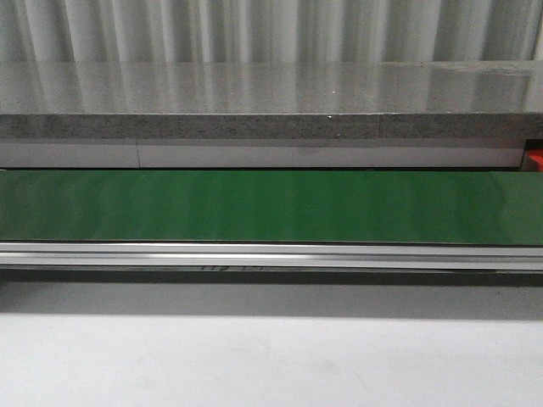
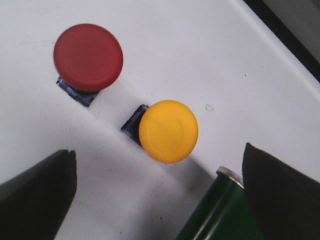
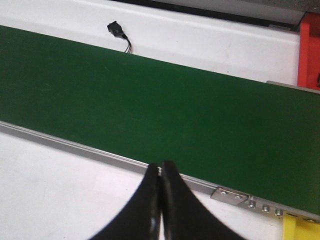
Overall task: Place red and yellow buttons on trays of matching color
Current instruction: 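Move the left gripper over a yellow button on the table and grasp it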
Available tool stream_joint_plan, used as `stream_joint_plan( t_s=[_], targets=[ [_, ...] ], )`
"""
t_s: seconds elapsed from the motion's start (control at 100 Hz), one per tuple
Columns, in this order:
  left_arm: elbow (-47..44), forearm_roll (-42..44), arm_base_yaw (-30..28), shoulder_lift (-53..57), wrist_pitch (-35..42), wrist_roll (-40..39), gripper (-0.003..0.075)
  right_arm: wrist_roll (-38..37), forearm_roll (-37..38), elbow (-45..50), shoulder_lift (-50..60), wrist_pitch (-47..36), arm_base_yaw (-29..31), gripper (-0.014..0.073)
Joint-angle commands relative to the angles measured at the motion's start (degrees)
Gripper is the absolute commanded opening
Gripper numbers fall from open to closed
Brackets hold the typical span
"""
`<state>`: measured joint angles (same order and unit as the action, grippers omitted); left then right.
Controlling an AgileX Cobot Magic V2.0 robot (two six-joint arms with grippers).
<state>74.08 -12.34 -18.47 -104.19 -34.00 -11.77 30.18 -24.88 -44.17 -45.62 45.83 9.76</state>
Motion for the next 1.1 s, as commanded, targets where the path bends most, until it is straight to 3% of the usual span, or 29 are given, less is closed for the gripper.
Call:
stream_joint_plan(
  t_s=[0.0,0.54,0.68,0.97,1.02,1.09],
  targets=[
    [4.58,-1.15,-0.04,0.42,0.45,-0.6,0.0639,0.36,-1.92,-1.43,0.51,-2.8,-0.04,-0.0068],
    [9.19,-4.75,-0.04,-6.76,-2.24,-0.6,0.0622,0.36,-1.92,-1.43,0.51,-2.8,-0.04,-0.0068],
    [9.19,-4.75,-0.04,-7.48,-2.61,-0.6,0.0479,0.36,-1.92,-1.43,0.51,-2.8,-0.04,-0.0068],
    [9.19,-5.01,-0.04,-6.5,-5.16,0.0,0.0022,0.36,-1.92,-1.43,0.51,-2.8,-0.04,-0.0068],
    [9.19,-4.8,-0.04,-5.67,-5.28,1.23,-0.0022,0.36,-1.92,-1.43,0.51,-2.8,-0.04,-0.0068],
    [9.19,-4.8,-0.04,-3.57,-5.89,5.08,-0.002,0.36,-1.92,-1.43,0.51,-2.8,-0.04,-0.0068]
  ],
)
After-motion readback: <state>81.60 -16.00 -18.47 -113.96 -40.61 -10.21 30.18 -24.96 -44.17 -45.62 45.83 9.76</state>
